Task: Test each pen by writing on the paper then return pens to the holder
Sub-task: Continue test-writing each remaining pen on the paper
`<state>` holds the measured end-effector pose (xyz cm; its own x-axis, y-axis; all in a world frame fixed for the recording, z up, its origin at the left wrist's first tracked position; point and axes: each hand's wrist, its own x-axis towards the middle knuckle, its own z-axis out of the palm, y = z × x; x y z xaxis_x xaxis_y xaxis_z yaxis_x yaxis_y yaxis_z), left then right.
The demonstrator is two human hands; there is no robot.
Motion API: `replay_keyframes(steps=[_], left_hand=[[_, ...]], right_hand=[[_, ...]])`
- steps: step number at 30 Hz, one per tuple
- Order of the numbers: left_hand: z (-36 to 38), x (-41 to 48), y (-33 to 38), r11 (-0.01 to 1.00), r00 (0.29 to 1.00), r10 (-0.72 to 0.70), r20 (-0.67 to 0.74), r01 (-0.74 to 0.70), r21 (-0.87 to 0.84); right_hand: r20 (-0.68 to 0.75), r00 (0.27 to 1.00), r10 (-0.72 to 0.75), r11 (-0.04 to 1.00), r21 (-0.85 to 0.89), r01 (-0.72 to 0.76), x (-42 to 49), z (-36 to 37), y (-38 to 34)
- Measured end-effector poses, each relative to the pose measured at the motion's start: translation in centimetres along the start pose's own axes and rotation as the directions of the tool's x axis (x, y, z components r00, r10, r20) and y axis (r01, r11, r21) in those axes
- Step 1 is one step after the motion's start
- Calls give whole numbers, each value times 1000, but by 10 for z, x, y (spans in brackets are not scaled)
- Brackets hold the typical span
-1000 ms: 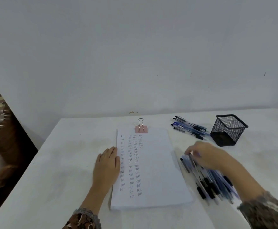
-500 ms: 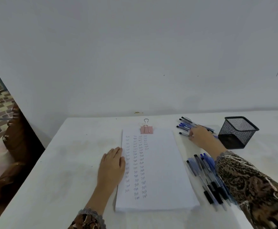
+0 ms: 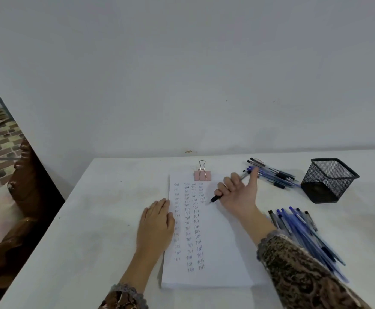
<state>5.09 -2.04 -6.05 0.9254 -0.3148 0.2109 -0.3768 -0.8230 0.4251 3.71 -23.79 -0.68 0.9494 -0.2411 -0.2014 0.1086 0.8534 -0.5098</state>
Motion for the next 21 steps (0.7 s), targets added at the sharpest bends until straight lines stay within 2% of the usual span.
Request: replay_keyframes(steps=[3, 6, 15, 19, 21], left_hand=[[-1, -1, 0, 1000, 1000, -2, 1, 2, 0], [-1, -1, 0, 1000, 1000, -6, -1, 6, 3], [0, 0, -2, 1000, 1000, -8, 9, 7, 16], [-1, 0, -1, 1000, 1000, -10, 12, 10, 8], [-1, 0, 0, 1000, 1000, -10, 11, 10, 5]], right_hand=[[-85, 996, -41, 979, 195, 57, -3, -10, 18], [-118, 989, -89, 955, 273, 118, -4, -13, 21], [-95, 981, -169, 955, 232, 187, -2, -11, 22], [-104, 973, -206, 970, 109, 217, 8, -7, 23], [-73, 980, -186, 982, 8, 187, 13, -7, 26]])
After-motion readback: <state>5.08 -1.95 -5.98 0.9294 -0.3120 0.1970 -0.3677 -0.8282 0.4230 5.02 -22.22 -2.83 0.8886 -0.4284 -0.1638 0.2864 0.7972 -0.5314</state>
